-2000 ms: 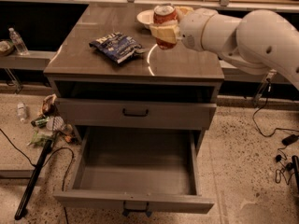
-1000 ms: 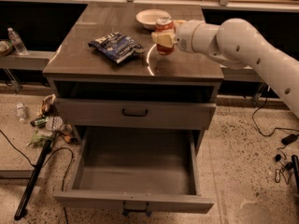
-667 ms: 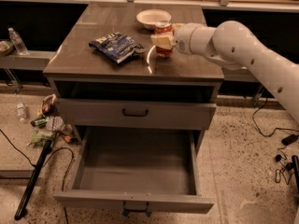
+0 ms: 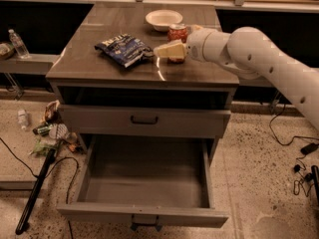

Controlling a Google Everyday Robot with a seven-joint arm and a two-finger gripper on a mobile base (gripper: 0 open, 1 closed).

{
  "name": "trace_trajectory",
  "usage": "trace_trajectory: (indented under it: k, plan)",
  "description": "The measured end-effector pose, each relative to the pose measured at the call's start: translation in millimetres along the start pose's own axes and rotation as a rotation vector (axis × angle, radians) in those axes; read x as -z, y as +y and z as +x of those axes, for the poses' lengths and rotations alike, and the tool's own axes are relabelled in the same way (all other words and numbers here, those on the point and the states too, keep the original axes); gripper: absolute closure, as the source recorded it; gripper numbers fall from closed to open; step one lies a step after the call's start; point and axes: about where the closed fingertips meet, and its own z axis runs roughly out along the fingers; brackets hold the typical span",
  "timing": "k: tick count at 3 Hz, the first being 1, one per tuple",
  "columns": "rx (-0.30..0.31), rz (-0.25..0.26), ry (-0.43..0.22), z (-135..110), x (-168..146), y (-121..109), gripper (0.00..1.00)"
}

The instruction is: Pick coke can from middle drawer and place on counter

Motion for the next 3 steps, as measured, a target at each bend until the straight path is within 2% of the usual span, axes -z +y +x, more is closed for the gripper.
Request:
trace_trajectory:
  k: [1,2,3]
  plan:
    - [0.009,0.021,-0.012,-7,23,2,0.00]
    - [0.046,0.072,-0.035,-21,70,8,0.00]
    - [0.120,0.161,-0.083,-42,132,37,0.00]
